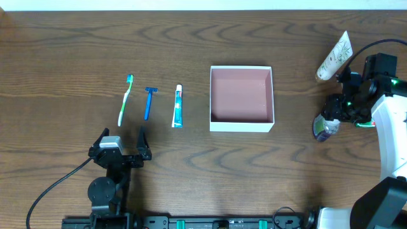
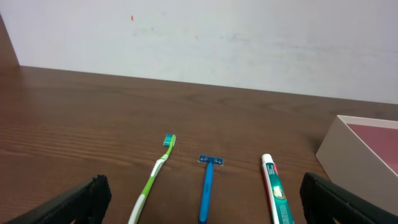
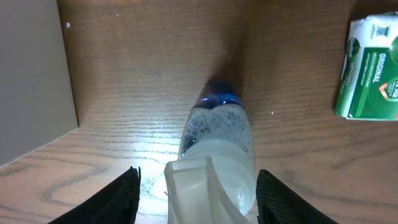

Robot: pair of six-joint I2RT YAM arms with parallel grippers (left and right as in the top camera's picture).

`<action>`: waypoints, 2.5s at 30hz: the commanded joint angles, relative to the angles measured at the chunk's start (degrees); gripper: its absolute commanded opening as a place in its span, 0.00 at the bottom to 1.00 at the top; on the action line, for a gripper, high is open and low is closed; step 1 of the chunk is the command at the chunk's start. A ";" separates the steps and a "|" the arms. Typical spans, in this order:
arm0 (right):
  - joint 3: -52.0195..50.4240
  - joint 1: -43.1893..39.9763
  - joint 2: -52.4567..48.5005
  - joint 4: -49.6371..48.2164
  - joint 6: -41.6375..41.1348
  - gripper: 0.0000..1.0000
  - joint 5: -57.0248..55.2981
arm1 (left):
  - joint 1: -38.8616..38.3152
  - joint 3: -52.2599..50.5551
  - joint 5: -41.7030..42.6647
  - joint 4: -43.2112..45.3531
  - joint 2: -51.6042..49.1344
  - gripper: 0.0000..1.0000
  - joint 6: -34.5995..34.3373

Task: Pack container
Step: 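Lower the right gripper and close it on the spray bottle neck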

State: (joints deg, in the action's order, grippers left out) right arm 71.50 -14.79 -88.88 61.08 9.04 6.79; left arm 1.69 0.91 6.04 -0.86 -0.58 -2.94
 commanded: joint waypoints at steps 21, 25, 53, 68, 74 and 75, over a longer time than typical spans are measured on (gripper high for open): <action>4.85 -0.20 -0.70 3.30 1.84 0.47 1.57 | -0.28 -0.68 1.03 -2.58 0.35 0.98 0.35; 6.36 -0.15 -0.70 5.77 2.45 0.47 1.60 | -0.28 -0.68 1.03 -2.58 0.35 0.98 0.35; 6.36 -0.15 -0.92 6.71 3.04 0.45 1.86 | -0.28 -0.68 1.03 -2.58 0.35 0.98 0.35; 6.32 -0.15 -2.38 6.88 3.04 0.47 1.84 | -0.28 -0.68 1.03 -2.58 0.35 0.98 0.35; 6.32 -0.15 -2.47 6.84 3.02 0.40 1.86 | -0.28 -0.68 1.03 -2.58 0.35 0.98 0.35; 6.32 -0.15 -2.49 6.84 2.99 0.38 1.86 | -0.28 -0.68 1.03 -2.58 0.35 0.98 0.35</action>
State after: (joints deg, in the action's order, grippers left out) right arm 76.55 -14.79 -90.76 67.90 11.68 7.94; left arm 1.69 0.91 6.04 -0.86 -0.58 -2.94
